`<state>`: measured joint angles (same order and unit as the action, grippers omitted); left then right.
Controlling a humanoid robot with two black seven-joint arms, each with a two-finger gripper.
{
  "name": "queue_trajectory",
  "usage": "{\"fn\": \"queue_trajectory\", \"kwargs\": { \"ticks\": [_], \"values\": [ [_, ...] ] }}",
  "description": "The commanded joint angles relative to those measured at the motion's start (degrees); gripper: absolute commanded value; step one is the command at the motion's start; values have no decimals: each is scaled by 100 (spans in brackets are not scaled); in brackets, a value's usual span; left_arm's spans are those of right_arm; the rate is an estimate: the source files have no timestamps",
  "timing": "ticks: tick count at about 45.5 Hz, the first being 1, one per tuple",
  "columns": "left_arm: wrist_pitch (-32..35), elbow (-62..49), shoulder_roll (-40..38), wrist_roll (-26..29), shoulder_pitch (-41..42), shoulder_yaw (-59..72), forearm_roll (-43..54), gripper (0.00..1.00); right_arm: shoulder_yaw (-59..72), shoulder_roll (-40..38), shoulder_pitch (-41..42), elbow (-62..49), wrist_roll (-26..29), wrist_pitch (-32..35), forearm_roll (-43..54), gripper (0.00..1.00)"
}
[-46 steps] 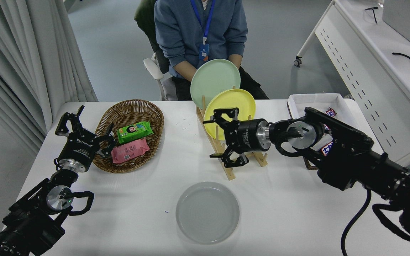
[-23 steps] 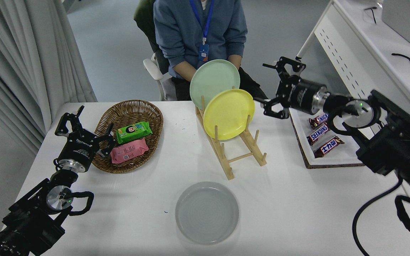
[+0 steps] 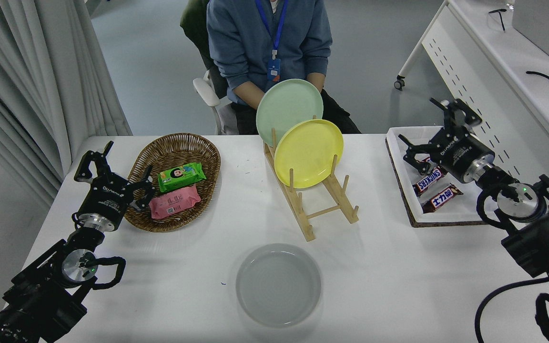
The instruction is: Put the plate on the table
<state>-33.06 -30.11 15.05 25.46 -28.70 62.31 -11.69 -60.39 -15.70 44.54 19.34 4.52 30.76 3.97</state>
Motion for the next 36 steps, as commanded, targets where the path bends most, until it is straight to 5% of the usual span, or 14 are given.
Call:
{"fn": "queue_trajectory", "kwargs": {
  "ticks": [1, 36],
  "values": [
    [1, 6, -2, -6, -4, 0, 0, 100, -219, 49, -419, -159, -74, 71, -19, 100],
    [-8, -3, -2, -6, 5, 0, 0, 100, -808, 849, -489, -291, -179, -1564, -20, 100]
  ]
}}
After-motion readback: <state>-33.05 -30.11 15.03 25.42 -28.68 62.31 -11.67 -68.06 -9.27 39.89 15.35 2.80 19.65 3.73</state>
